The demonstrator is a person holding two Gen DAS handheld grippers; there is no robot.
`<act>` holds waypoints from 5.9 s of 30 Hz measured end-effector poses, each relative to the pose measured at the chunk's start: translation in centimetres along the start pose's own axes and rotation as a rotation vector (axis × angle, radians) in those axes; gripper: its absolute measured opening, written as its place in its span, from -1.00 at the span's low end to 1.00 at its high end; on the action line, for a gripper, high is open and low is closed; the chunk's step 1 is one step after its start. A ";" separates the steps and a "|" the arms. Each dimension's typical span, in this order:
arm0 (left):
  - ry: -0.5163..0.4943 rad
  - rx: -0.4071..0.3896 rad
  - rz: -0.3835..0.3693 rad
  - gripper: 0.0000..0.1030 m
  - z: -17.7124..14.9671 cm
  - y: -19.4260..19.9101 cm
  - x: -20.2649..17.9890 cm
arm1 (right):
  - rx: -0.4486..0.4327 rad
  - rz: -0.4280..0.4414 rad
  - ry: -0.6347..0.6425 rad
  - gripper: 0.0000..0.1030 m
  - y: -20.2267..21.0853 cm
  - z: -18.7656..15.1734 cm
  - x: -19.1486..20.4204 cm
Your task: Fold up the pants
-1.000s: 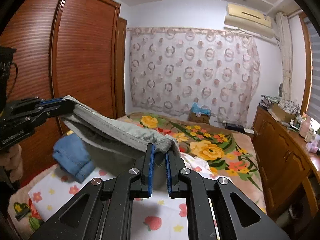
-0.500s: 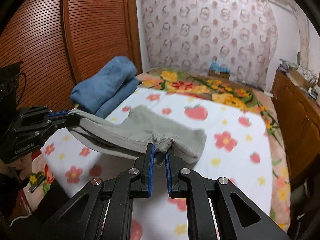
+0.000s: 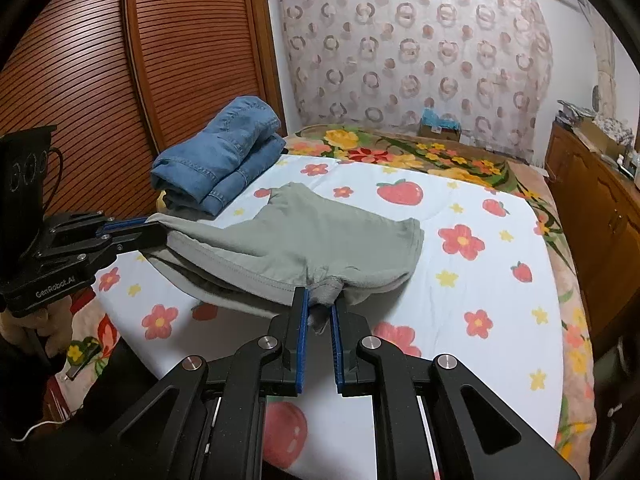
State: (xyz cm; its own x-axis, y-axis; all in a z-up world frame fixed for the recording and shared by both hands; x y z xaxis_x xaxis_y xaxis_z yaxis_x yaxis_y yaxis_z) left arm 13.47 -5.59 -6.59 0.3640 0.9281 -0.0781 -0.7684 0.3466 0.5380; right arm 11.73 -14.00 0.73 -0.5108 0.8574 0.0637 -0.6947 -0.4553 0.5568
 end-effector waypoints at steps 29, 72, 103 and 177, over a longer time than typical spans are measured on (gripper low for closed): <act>-0.026 -0.018 -0.059 -0.85 -2.1 3.6 -3.4 | -0.031 0.042 -0.047 -0.80 3.0 -3.4 -0.3; 0.026 0.024 0.019 -0.85 1.3 -4.7 1.4 | -0.015 -0.061 -0.007 -0.80 -6.8 0.3 -2.9; 0.086 0.129 0.015 0.56 -3.8 -6.4 2.8 | 0.077 -0.076 -0.027 -0.44 -7.0 -2.0 -4.6; 0.118 0.159 0.005 0.48 -6.2 -4.7 3.0 | 0.114 -0.041 -0.008 -0.27 -4.1 -5.4 -3.9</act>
State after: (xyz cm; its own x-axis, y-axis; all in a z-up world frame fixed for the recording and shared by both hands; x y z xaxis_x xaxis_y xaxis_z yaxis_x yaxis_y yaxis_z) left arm 14.89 -3.60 -14.54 0.2895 0.9424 -0.1678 -0.6740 0.3251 0.6633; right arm 13.77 -16.76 -6.25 -0.4789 0.8767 0.0453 -0.6525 -0.3900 0.6497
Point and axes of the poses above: each gripper's, at about its wrist camera, not at the fingertips, and y roughly against the way its jaws point, x to its left, z to its top, the point moved 8 cm from there along -y, roughly the way its jaws point, and after that the axes turned 2 degrees about -x, right-handed, at the moved point
